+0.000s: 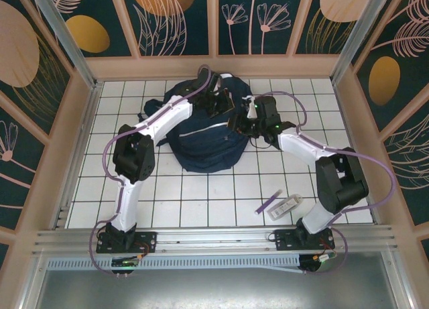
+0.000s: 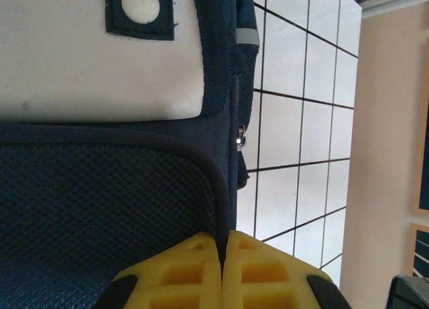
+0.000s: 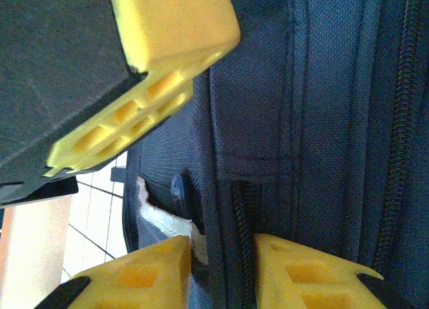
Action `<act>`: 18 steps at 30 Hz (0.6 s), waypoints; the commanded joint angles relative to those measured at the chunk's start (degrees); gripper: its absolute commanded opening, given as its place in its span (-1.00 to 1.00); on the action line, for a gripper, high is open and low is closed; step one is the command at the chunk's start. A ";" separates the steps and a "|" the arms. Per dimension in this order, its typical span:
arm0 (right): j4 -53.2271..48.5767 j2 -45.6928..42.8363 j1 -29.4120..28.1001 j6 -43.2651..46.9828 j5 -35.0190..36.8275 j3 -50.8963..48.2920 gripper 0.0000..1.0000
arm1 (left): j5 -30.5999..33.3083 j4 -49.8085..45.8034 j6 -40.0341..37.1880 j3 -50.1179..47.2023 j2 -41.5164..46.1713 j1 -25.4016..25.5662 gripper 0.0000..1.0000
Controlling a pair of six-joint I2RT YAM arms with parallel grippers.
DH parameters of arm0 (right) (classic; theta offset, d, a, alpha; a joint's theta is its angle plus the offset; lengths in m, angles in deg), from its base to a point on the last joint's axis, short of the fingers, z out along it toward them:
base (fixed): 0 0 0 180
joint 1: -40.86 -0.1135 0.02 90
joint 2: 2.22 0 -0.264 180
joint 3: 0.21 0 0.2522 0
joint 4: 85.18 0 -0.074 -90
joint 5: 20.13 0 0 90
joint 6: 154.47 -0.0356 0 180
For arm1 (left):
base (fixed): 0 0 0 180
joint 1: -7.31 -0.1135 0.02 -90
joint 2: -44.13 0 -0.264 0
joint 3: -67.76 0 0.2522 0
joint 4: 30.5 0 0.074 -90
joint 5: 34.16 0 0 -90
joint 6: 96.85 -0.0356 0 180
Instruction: Pack books, pencil case, and school supplies into a backpack
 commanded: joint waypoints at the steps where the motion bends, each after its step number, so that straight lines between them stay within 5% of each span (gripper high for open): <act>1: -1.66 1.90 -1.20 -1.14 -0.10 2.13 -0.65 | -2.27 2.80 -2.22 5.99 0.15 -0.98 -1.00; 5: 4.17 2.58 -1.09 -5.73 -3.38 2.07 -0.93 | -4.96 2.16 -4.82 8.28 -0.57 -1.96 -0.95; 11: 12.55 5.43 -1.11 -16.22 -5.97 3.94 -1.00 | -0.42 -12.33 -17.85 8.16 5.88 -2.23 -0.42; 14: 16.88 6.51 -0.98 -20.98 -7.53 4.43 -1.00 | 0.46 -14.20 -20.14 -4.98 14.41 -2.22 -0.37; 18: 19.19 7.87 -1.09 -24.65 -10.16 5.49 -1.00 | -4.02 -4.30 -13.77 -26.54 26.29 -1.90 -0.34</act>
